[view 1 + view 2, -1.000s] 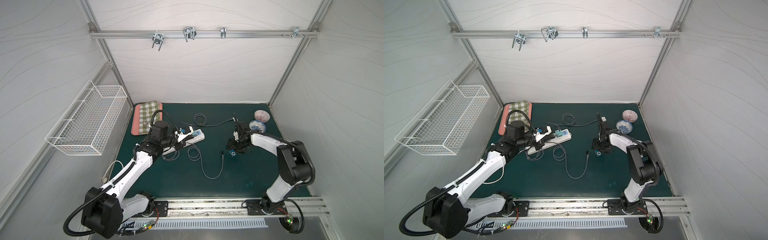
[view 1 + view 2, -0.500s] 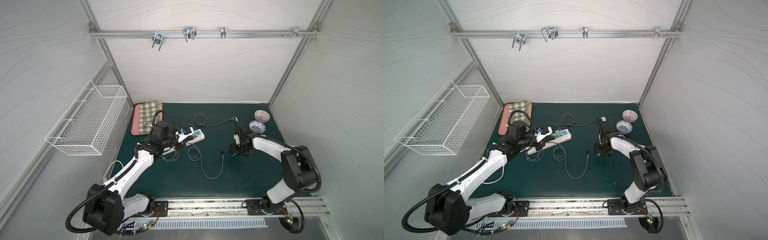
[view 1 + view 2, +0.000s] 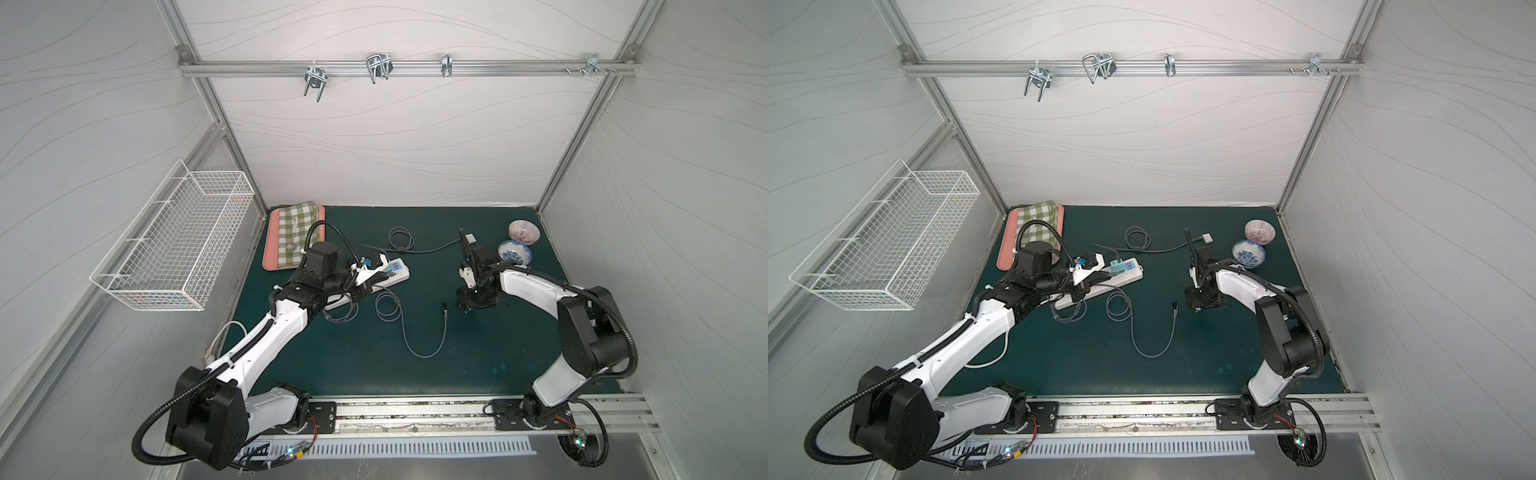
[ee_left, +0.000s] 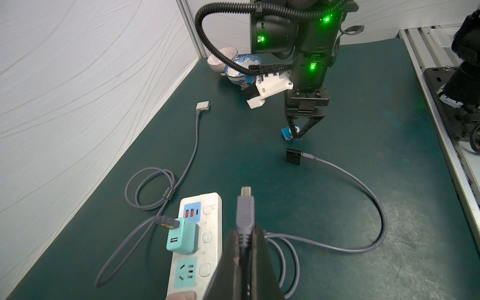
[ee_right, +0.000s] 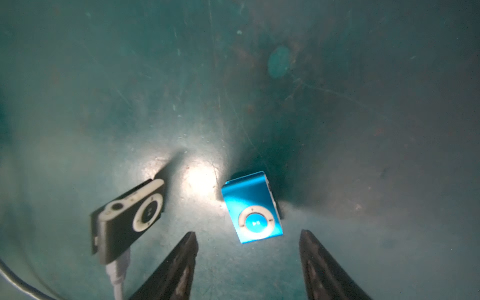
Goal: Charge mp3
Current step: Pick up the MP3 player from the center of the board.
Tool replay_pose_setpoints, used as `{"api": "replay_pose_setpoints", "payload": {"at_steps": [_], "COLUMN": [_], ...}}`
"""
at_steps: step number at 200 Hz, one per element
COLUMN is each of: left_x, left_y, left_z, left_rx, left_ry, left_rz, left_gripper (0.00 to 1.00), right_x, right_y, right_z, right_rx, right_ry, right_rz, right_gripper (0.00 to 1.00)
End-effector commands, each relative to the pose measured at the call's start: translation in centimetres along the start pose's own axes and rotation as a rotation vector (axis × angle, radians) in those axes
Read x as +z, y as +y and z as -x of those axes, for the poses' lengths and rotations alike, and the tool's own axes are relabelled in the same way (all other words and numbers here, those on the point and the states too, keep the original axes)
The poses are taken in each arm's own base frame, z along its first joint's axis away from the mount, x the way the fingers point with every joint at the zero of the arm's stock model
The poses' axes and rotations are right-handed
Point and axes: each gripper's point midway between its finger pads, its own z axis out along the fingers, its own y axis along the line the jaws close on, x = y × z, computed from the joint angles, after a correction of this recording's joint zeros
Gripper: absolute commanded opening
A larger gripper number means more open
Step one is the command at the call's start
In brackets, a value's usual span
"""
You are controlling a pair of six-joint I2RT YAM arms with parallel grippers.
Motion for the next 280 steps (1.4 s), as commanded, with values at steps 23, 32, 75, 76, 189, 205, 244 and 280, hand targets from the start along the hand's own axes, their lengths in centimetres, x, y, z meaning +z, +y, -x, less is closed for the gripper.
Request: {"api": "replay_pose_setpoints", "payload": {"at_steps": [23, 32, 75, 76, 189, 205, 244, 280], "left_x": [-0.9, -0.9, -1.1, -1.1, -1.2, -1.2, -1.3, -1.4], "left_y": [0.3, 0.2, 0.2, 0.2, 0.0, 0.0, -0.2, -0.5], "left_z": [1.9, 1.9, 2.0, 1.9, 2.1, 2.0, 2.0, 1.9], "left_rx": [0.051, 0.053, 0.059, 0.059, 0.069, 0.067, 0.063, 0.034], "left_ry": [-0.057, -0.056, -0.058, -0.057, -0.055, -0.053, -0.044, -0.041], "left_rz": [0.021, 0.02, 0.023, 0.023, 0.014, 0.012, 0.009, -0.001], "left_gripper": [0.0, 0.0, 0.0, 0.0, 0.0, 0.0, 0.0, 0.0], "right_x": [0.4, 0.6, 1.6, 1.6, 2.9, 2.8, 1.9, -2.5], "right_y": [-0.4, -0.5, -0.5, -0.5, -0.1, 0.3, 0.4, 2.0], "right_z": [-1.0, -1.1, -1.6, -1.7, -2.1, -2.2, -1.5, 0.6], "right_rx": [-0.109, -0.126, -0.178, -0.179, -0.365, -0.378, -0.377, -0.368], "right_ry": [0.095, 0.099, 0.136, 0.138, 0.103, 0.1, 0.061, -0.046], "right_rz": [-0.017, -0.017, 0.026, 0.026, -0.012, -0.013, -0.023, -0.002], "right_gripper": [0.57, 0.55, 0.47, 0.47, 0.34, 0.32, 0.24, 0.21]}}
